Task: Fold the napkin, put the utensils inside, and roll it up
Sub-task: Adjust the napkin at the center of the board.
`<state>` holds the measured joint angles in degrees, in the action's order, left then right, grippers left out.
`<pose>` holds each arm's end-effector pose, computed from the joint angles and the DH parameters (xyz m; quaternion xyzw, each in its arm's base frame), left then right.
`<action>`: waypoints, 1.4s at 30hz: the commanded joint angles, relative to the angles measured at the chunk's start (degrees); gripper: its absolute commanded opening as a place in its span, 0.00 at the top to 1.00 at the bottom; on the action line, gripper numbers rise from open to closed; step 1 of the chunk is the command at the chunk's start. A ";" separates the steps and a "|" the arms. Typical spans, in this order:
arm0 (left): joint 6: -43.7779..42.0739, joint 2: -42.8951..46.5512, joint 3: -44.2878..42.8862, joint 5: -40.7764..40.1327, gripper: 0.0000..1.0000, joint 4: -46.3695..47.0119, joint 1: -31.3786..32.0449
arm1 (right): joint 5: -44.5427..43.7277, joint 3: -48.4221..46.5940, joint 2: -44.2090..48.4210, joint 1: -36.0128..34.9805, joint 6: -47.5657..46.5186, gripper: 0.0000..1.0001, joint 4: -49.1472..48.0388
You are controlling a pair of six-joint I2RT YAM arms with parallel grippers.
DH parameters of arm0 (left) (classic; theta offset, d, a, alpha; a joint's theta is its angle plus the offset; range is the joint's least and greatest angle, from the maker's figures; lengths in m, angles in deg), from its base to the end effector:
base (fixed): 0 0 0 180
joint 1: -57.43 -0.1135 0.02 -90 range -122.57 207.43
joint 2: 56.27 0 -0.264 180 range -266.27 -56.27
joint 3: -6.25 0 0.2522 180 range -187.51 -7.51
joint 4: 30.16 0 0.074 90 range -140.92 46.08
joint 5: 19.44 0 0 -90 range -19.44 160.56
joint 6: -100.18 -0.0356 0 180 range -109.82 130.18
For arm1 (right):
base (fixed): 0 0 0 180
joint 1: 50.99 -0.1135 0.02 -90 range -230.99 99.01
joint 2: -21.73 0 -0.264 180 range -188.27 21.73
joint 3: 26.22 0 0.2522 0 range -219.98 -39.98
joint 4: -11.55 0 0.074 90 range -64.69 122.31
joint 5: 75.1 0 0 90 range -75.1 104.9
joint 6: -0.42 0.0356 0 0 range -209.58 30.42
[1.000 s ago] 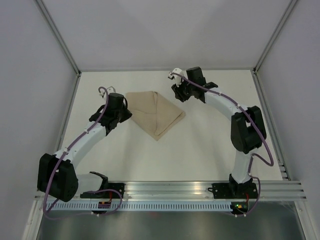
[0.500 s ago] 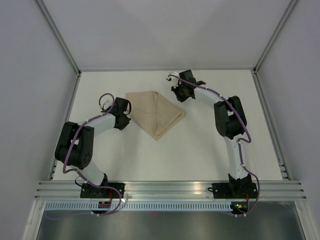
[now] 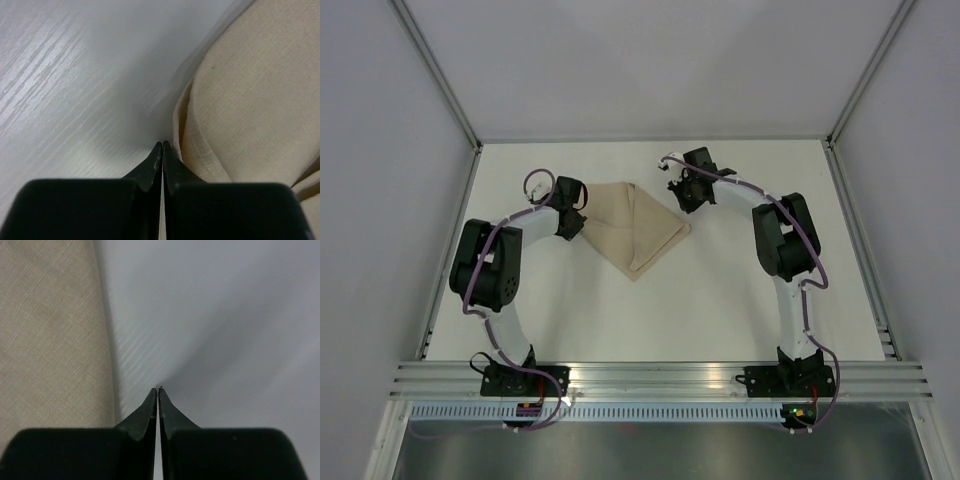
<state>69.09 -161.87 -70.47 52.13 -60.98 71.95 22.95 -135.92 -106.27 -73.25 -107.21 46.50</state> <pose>0.3573 -0.0809 0.1529 -0.3987 0.8664 -0.0303 0.2992 0.4491 0.1892 0.1548 -0.3437 0.8823 0.0793 0.3115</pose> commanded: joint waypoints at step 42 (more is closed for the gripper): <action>-16.55 -22.01 -35.21 11.75 0.88 -6.41 -0.90 | 10.23 27.21 23.94 -6.65 -2.85 0.98 8.43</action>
<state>55.43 -183.07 -102.49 61.94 -67.43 71.45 33.49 -109.60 -85.49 -79.66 -109.31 54.22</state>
